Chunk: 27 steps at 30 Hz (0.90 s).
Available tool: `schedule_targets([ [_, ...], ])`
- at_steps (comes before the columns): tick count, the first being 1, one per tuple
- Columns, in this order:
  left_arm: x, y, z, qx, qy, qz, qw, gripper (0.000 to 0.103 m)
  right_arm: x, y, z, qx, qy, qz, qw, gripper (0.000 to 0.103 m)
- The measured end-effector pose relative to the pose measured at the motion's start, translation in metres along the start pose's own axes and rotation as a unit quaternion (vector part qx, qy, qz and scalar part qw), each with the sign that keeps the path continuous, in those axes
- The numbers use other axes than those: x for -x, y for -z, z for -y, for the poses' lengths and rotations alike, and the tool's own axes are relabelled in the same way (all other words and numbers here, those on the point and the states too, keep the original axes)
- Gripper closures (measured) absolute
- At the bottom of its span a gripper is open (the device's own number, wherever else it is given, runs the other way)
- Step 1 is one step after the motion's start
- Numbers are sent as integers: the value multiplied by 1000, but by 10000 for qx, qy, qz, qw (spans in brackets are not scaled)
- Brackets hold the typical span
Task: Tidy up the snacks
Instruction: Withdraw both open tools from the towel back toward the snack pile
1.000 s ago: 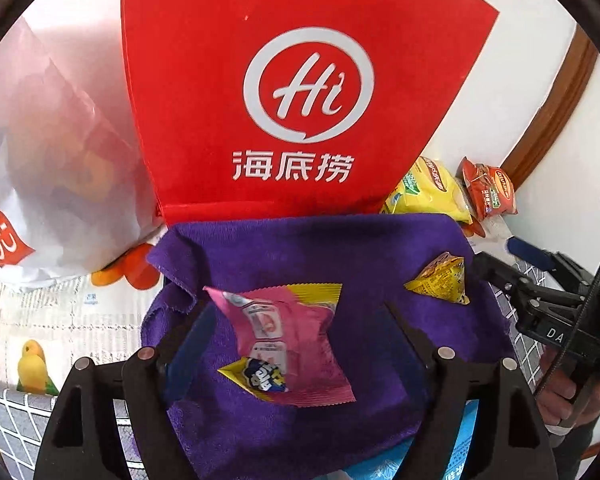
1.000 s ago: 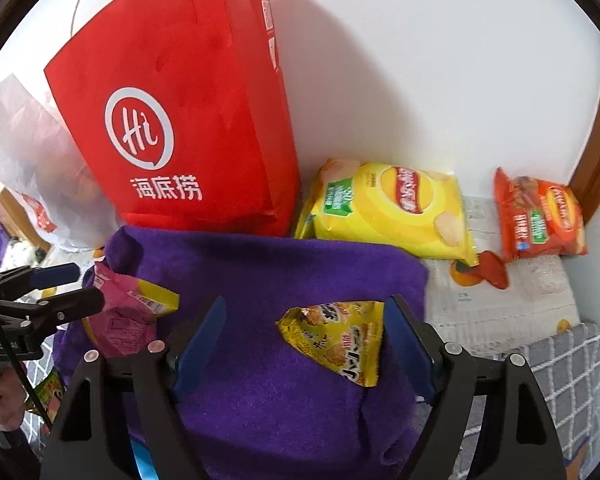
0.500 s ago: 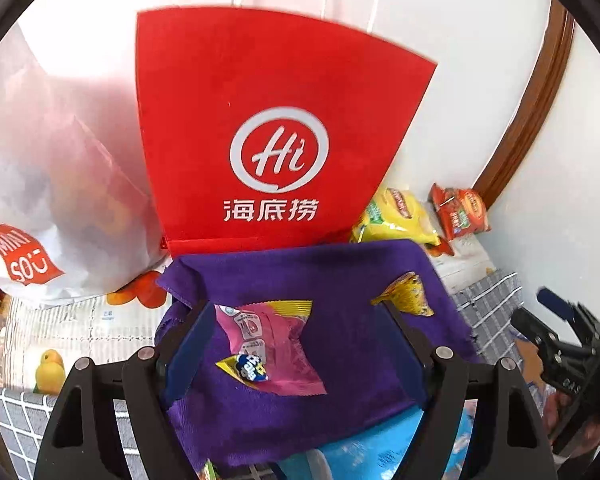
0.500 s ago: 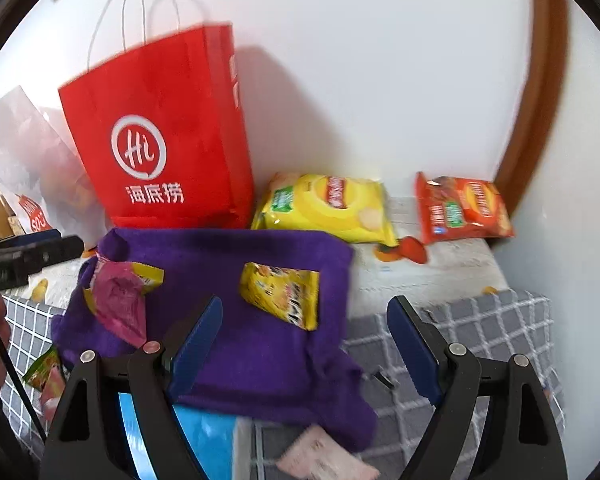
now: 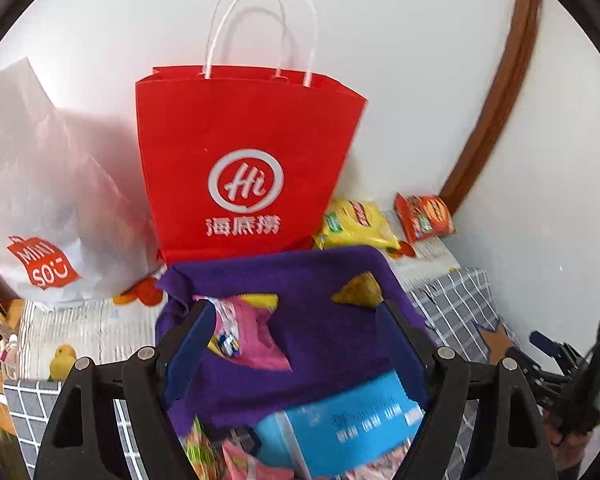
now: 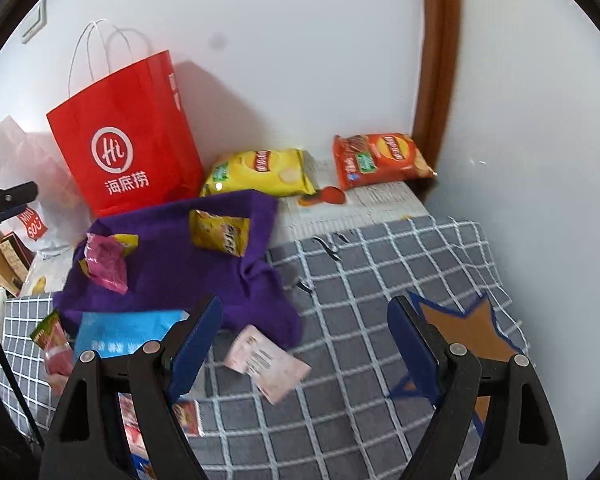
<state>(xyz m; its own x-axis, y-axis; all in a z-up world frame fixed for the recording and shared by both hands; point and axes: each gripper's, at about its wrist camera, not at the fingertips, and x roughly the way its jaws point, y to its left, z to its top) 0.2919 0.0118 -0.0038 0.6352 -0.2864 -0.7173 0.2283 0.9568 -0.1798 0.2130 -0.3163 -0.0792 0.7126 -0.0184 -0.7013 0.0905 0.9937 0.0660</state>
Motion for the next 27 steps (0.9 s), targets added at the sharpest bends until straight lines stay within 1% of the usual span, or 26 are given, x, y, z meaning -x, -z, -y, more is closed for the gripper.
schedule_targets([
  [3,14,10,3,-111,-133,45,9998,22,1,12,1,11,-10,-15,10000,19],
  [6,25,22,4,-166,-183,61,9997,22,2,23,2,-41,-118,-66,9999,19],
  [8,31,30,5,-162,-232,73,9996,22,2,29,3,-99,-191,-94,9997,19],
  [11,36,44,9,-221,-283,55,9993,22,1,34,5,-163,-194,-183,9995,19],
  [15,45,64,11,-305,-401,70,9987,22,2,42,6,-184,-237,-159,9994,19],
  [17,51,73,10,-304,-456,111,9984,22,5,46,7,-190,-296,-87,9993,19],
  [21,58,90,5,-250,-544,148,9981,22,9,53,10,-205,-255,73,9994,19],
  [24,59,102,-1,-212,-591,161,9979,22,6,56,12,-240,-311,76,9992,19],
  [27,58,111,-8,-105,-633,81,9979,22,-3,58,11,-210,-346,-2,9992,19],
])
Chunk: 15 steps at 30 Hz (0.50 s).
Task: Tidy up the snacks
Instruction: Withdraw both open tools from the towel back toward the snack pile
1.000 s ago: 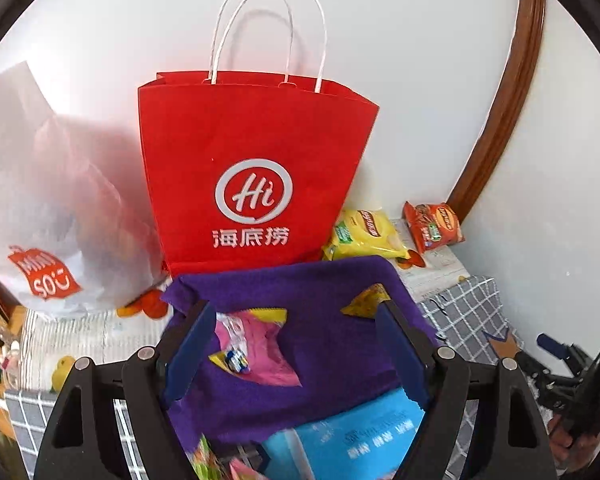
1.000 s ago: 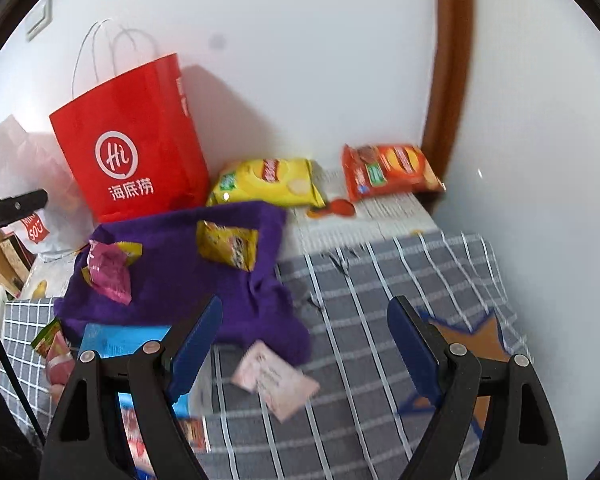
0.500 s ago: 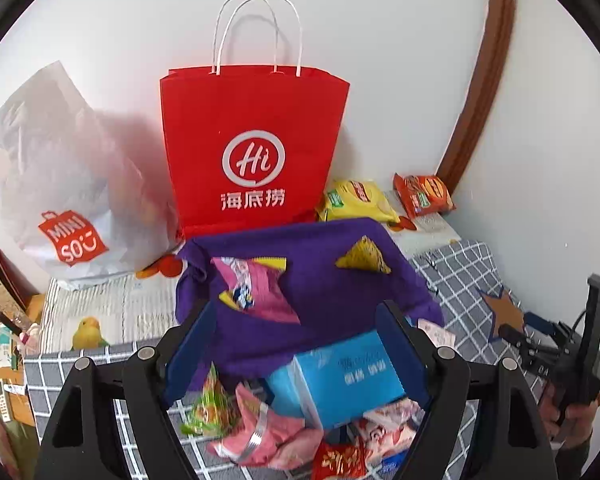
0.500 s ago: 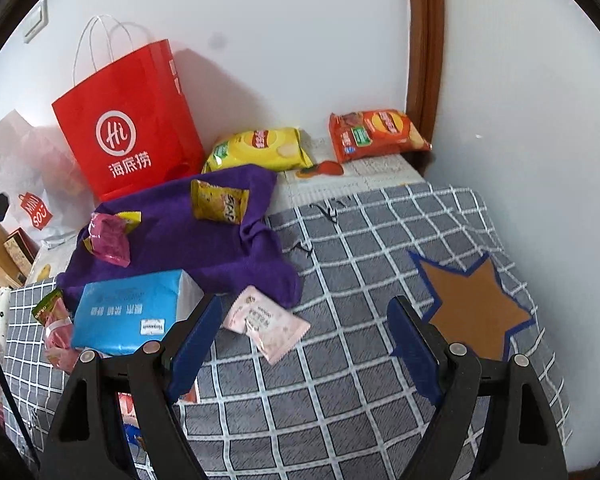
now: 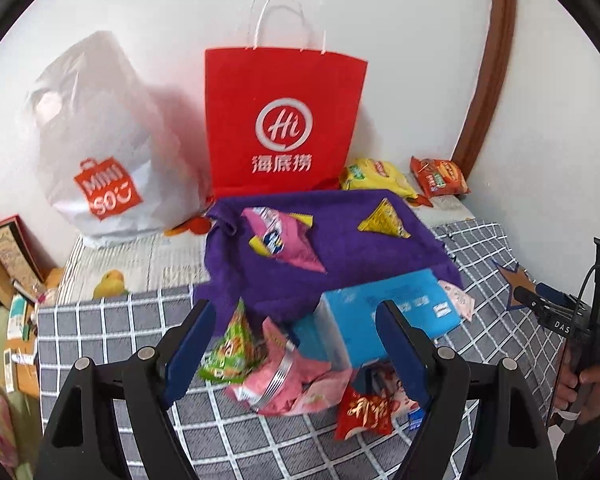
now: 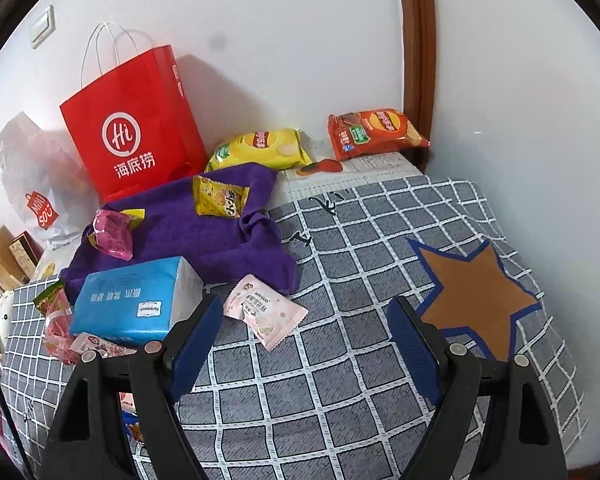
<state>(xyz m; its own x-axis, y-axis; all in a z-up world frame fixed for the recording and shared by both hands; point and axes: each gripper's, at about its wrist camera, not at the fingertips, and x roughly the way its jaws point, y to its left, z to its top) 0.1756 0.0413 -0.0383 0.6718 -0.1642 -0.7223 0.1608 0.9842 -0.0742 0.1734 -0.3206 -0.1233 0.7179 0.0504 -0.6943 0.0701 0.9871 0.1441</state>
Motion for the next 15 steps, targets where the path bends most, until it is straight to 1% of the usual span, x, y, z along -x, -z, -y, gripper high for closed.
schedule_targets([
  [2,-2,5,-4,58,53,-67,9999,22,-8,3,-2,24,-90,-79,9999,20],
  [5,-4,10,-9,113,50,-159,9998,22,-22,7,-8,127,-203,-190,9995,24],
  [11,-8,19,-18,245,-48,-235,9994,22,-55,13,-20,437,-461,-327,9974,24],
  [15,-14,25,-23,349,-76,-297,9989,22,-78,15,-29,757,-425,-515,9949,26],
])
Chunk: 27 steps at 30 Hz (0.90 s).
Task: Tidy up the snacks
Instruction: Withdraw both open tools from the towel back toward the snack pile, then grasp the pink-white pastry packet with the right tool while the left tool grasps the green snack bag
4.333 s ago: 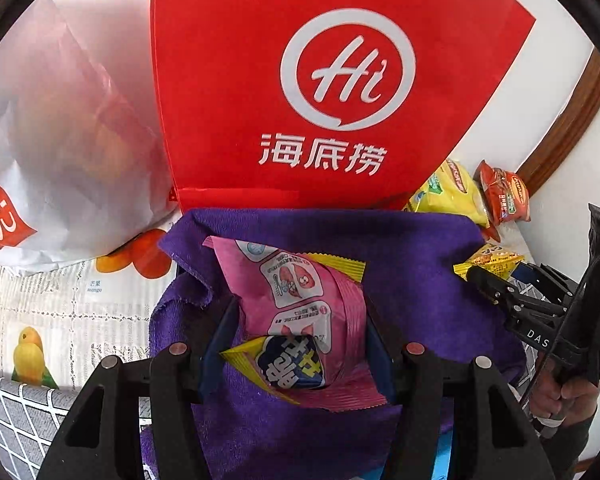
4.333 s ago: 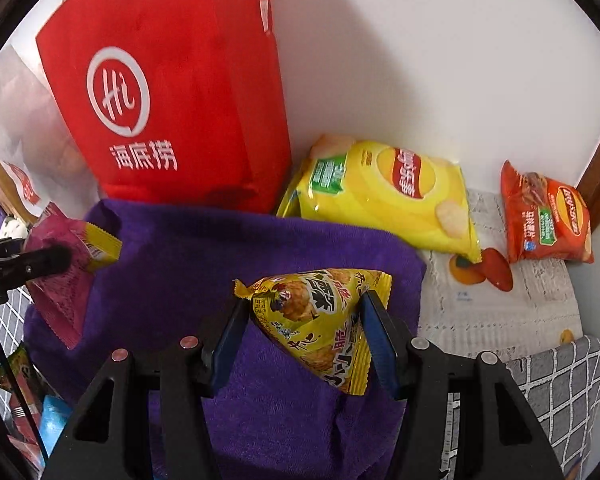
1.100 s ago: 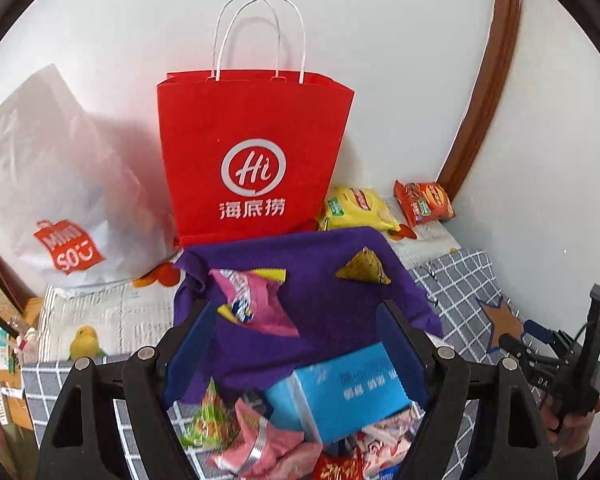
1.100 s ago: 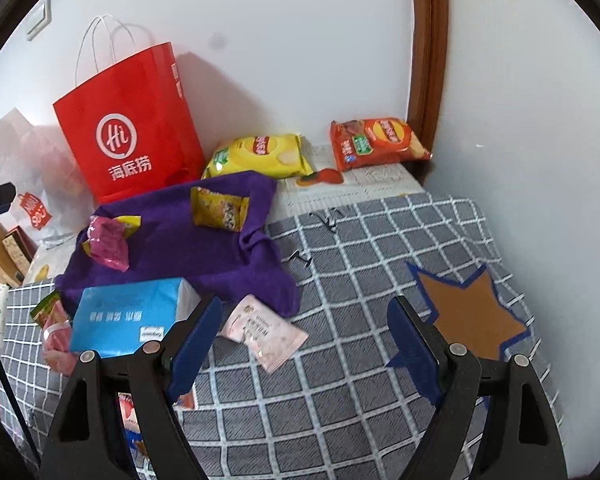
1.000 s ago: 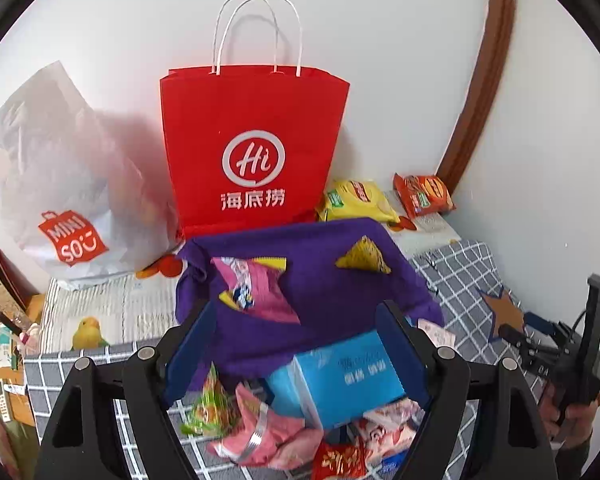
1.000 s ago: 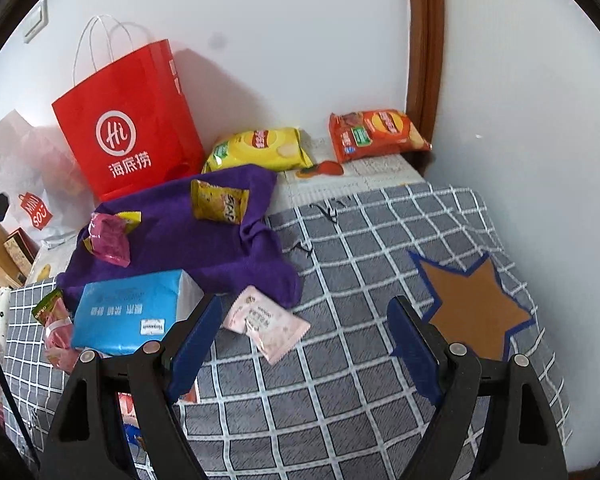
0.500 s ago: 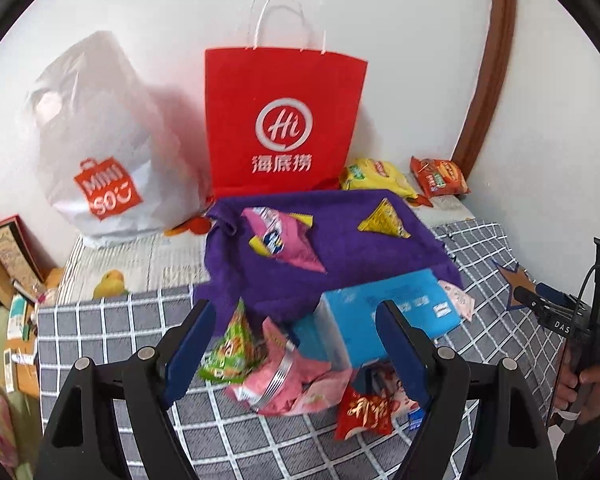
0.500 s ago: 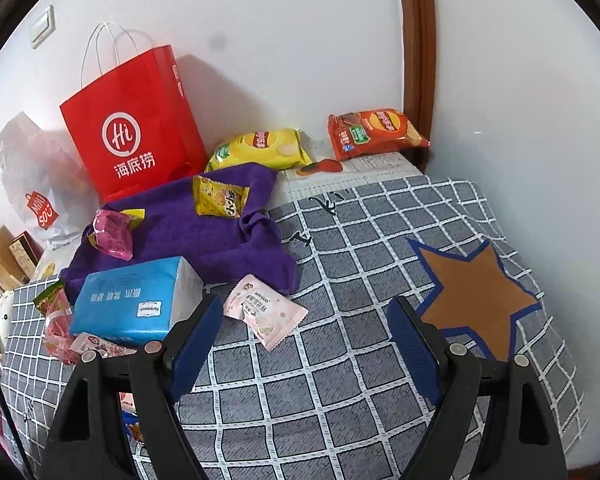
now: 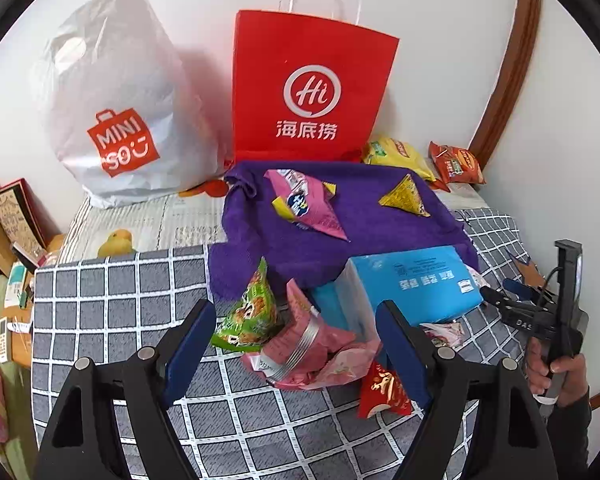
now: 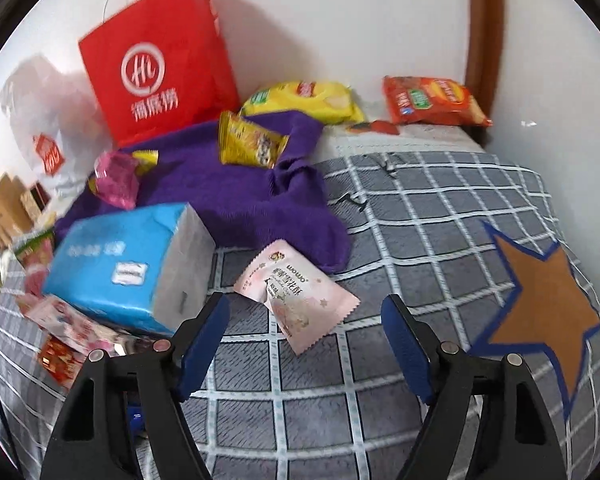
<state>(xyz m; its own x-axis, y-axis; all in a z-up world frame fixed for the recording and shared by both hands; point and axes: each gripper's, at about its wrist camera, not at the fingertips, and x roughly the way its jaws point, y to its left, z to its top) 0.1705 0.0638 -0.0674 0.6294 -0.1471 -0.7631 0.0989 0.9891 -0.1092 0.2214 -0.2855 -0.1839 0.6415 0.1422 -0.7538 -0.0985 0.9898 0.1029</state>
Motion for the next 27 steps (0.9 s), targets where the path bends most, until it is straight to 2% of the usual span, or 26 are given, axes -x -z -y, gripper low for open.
schedule_targets([
  [6,-9,6,-15,335,62,-138,9993,22,-26,-7,-2,291,133,-183,9993,26],
  [13,-18,10,-24,415,14,-267,9988,22,-40,-15,-2,371,-96,-217,9990,27],
  [14,-19,11,-25,426,28,-278,9987,22,-39,-15,-4,415,-77,-196,9989,31],
  [15,-19,12,-25,433,33,-284,9987,22,-39,-14,-6,484,-91,-174,9986,40],
  [16,-19,13,-26,437,35,-287,9986,22,-38,-13,-8,535,-121,-175,9983,44],
  [21,-20,20,-30,482,73,-341,9982,22,-27,-6,-10,534,-206,-203,9982,57],
  [27,-31,19,-35,602,112,-371,9974,23,-4,14,-11,412,-255,-255,9985,57],
])
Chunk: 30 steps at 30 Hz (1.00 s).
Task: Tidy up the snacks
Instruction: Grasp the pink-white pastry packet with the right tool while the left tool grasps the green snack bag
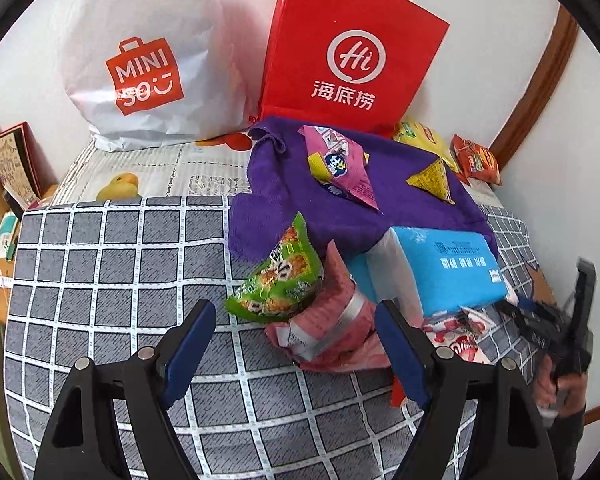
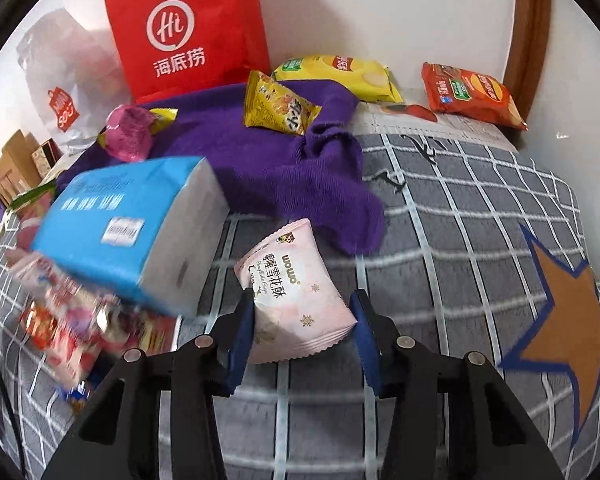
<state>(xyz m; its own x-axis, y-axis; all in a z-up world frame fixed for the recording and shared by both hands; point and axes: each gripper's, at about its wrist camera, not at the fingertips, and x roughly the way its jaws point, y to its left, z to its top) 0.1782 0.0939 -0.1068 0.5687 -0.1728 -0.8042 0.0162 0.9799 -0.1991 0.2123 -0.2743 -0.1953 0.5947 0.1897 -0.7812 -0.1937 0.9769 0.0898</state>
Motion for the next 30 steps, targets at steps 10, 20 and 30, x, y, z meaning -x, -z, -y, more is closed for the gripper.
schedule_targets([
  [10,-36,-18,-8,96,-245,-99,9996,34,19,34,-5,-356,-28,-16,9994,56],
  [20,-77,-15,-13,240,-99,-508,9984,60,27,46,-18,-339,-52,-126,9993,49],
  [30,-40,-5,-29,334,-133,-429,9984,65,48,39,-14,-63,182,320,9993,30],
])
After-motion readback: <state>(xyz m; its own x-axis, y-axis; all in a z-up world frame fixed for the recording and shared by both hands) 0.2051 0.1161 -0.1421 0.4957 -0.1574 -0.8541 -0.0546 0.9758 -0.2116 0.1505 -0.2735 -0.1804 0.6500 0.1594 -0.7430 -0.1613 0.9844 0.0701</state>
